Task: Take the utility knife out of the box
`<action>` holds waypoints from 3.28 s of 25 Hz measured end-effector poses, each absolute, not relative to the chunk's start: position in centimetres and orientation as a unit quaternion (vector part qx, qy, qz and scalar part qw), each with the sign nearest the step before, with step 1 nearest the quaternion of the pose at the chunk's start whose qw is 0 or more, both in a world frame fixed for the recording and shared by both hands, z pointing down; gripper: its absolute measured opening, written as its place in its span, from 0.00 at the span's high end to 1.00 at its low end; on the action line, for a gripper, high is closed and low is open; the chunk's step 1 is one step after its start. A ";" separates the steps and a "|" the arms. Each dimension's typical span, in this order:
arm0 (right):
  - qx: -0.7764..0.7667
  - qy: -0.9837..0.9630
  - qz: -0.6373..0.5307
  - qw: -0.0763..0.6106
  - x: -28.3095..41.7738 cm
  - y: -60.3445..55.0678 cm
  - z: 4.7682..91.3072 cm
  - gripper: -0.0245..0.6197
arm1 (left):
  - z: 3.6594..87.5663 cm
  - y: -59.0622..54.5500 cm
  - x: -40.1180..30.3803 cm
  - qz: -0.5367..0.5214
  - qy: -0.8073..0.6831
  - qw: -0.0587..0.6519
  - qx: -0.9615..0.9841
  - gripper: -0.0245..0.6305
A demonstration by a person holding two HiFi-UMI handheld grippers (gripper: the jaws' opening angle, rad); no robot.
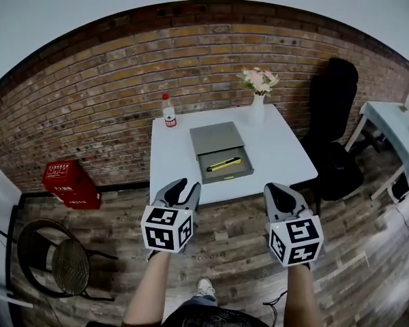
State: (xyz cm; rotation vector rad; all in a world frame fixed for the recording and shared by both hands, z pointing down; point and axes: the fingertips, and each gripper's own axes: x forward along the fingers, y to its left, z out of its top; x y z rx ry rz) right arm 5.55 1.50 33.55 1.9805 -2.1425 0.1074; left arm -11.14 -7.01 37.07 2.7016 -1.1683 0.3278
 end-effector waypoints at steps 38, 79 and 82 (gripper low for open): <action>0.656 -0.743 0.045 0.125 10.2 -17.0 36.0 0.93 | 43.7 -23.4 -2.5 0.161 -0.307 0.088 0.934 0.69; 0.510 -0.846 0.079 0.132 17.9 -32.2 41.9 0.93 | 63.5 -28.1 7.1 0.517 -0.135 0.077 0.842 0.62; 0.513 -0.844 0.083 0.131 18.5 -32.7 42.3 0.93 | 64.2 -28.3 7.4 0.531 -0.125 0.075 0.834 0.62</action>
